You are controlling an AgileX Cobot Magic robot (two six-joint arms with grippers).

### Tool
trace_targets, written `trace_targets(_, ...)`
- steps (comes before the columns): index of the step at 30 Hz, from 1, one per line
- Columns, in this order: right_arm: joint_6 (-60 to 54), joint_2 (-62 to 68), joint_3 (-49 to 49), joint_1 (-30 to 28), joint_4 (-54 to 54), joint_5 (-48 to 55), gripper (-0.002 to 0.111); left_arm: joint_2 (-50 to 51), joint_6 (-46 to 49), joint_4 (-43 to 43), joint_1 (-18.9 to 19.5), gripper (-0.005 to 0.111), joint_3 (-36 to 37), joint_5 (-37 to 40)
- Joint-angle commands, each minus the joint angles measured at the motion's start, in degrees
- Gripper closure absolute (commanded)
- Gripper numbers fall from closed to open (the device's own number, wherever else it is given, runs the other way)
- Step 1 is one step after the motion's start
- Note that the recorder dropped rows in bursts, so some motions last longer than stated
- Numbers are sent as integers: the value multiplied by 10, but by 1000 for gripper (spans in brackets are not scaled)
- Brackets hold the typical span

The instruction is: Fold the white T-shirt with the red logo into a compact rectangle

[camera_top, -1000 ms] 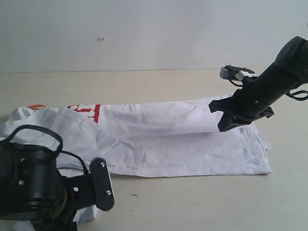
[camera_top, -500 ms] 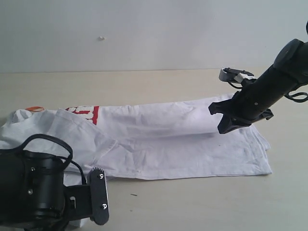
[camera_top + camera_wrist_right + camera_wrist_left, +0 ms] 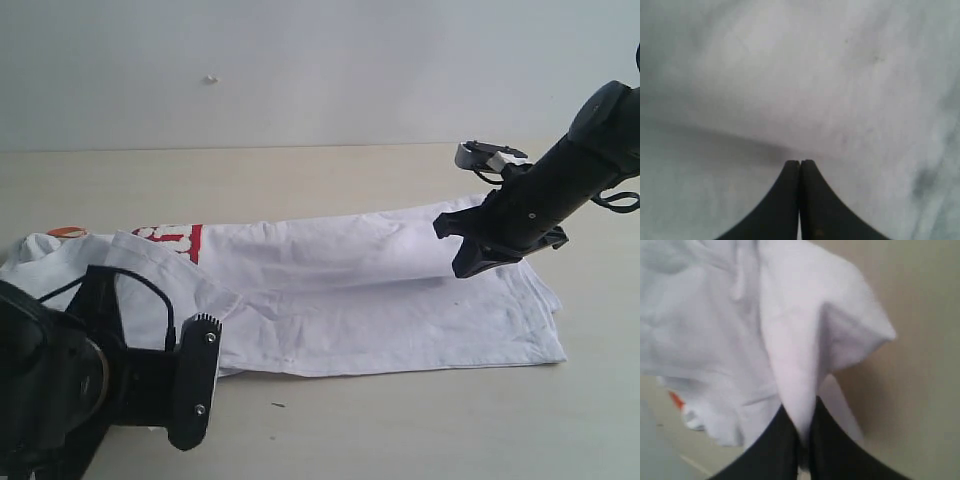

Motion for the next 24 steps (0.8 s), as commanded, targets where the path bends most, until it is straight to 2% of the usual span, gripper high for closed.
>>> trace_targets(1,-4,-2,-1,1,4,0,108,-6,3,165,-1,106,-3,6)
trace_targets(6,-4,-2,-1,1,4,0,108,-4,4,332,12,106,-3,-5)
trace_targets(9,-4,-2,-1,1,4,0,108,8,4,372,32,104,-3,-26)
trace_targets(11,-4,-2,-1,1,4,0,108,19,4,380,46,97,-3,-40)
trace_targets(15,-4,-2,-1,1,4,0,108,47,-16,398,72,73,-4,-52)
trace_targets(16,-4,-3,-1,1,4,0,108,52,-33,414,78,66,-4,-56)
trace_targets(18,-4,-3,-3,1,4,0,108,61,-84,466,92,58,-4,-62)
trace_targets(20,-4,-4,-3,1,4,0,108,73,-154,515,108,55,-4,-62)
trace_targets(24,-4,-7,-3,1,3,0,108,93,-224,515,126,57,-29,-63)
